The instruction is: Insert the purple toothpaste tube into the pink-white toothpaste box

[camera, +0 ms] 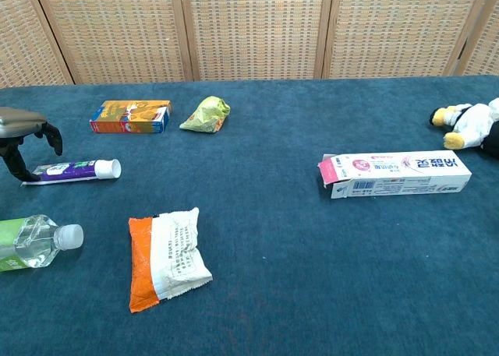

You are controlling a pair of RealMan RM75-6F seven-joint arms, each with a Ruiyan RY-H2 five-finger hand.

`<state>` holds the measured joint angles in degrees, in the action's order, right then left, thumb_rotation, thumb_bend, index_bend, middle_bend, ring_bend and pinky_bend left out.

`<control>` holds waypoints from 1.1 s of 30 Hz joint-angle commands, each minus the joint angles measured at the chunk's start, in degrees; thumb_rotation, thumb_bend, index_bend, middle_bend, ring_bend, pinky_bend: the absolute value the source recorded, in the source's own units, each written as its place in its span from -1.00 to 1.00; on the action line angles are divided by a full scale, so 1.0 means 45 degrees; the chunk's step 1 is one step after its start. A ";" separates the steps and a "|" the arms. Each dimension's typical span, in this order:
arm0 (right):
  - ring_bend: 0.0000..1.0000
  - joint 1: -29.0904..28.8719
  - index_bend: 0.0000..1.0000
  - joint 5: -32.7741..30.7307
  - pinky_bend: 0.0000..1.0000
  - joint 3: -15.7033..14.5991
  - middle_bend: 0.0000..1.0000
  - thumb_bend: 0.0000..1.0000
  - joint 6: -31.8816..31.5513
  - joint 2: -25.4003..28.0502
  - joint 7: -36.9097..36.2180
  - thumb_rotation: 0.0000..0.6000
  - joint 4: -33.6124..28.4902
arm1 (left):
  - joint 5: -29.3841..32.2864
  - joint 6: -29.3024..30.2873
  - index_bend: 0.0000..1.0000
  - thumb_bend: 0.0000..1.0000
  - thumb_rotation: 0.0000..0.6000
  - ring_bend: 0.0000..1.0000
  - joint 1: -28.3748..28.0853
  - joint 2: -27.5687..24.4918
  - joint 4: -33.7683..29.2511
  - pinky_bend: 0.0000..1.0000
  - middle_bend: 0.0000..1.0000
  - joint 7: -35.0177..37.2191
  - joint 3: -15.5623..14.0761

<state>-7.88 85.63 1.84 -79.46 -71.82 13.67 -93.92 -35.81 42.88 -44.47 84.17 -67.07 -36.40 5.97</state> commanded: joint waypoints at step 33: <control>-1.00 0.0053 -0.99 0.0245 -1.00 0.0013 -1.00 -1.00 -0.0330 0.0083 -0.0422 1.00 0.0018 | -0.3717 0.2281 0.69 -0.41 1.00 0.18 0.0400 0.0938 0.0987 0.17 0.38 0.2328 -0.0253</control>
<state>-7.64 86.72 1.90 -80.93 -71.45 11.77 -93.83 -50.42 51.75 -43.31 89.49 -61.68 -27.79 4.69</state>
